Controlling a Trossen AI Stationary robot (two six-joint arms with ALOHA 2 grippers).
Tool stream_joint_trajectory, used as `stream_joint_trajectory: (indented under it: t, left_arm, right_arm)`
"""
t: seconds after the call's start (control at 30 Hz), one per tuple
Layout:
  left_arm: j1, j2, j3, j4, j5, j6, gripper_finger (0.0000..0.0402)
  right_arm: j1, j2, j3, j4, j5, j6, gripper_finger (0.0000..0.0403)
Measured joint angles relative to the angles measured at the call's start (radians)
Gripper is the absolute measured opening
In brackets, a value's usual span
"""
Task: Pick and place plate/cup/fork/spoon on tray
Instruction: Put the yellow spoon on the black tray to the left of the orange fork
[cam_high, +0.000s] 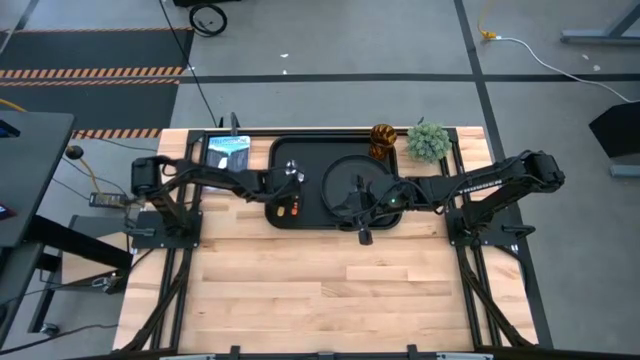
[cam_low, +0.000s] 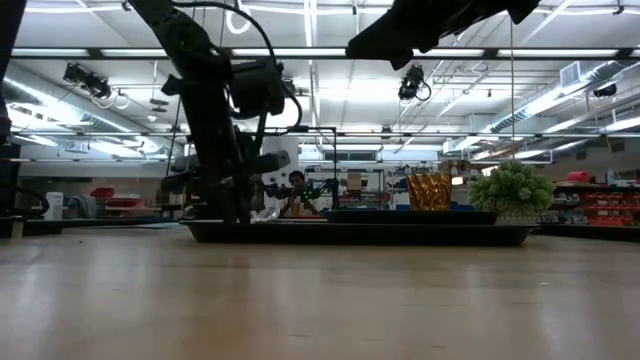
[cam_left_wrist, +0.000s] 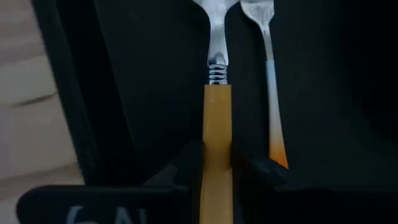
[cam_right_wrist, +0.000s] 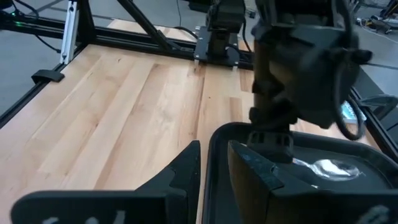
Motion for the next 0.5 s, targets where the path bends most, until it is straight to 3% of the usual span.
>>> stream_joint_trajectory:
  t: [0.3, 0.5]
  left_arm:
    - [0.034, 0.022, 0.0, 0.027, 0.027, 0.019, 0.0084]
    - [0.032, 0.023, 0.0, 0.033, 0.024, 0.02, 0.0118]
  right_arm:
    - [0.003, 0.0, 0.0, -0.001, 0.0, 0.0, 0.0089]
    - [0.003, 0.0, -0.001, 0.0, 0.0, 0.0, 0.0089]
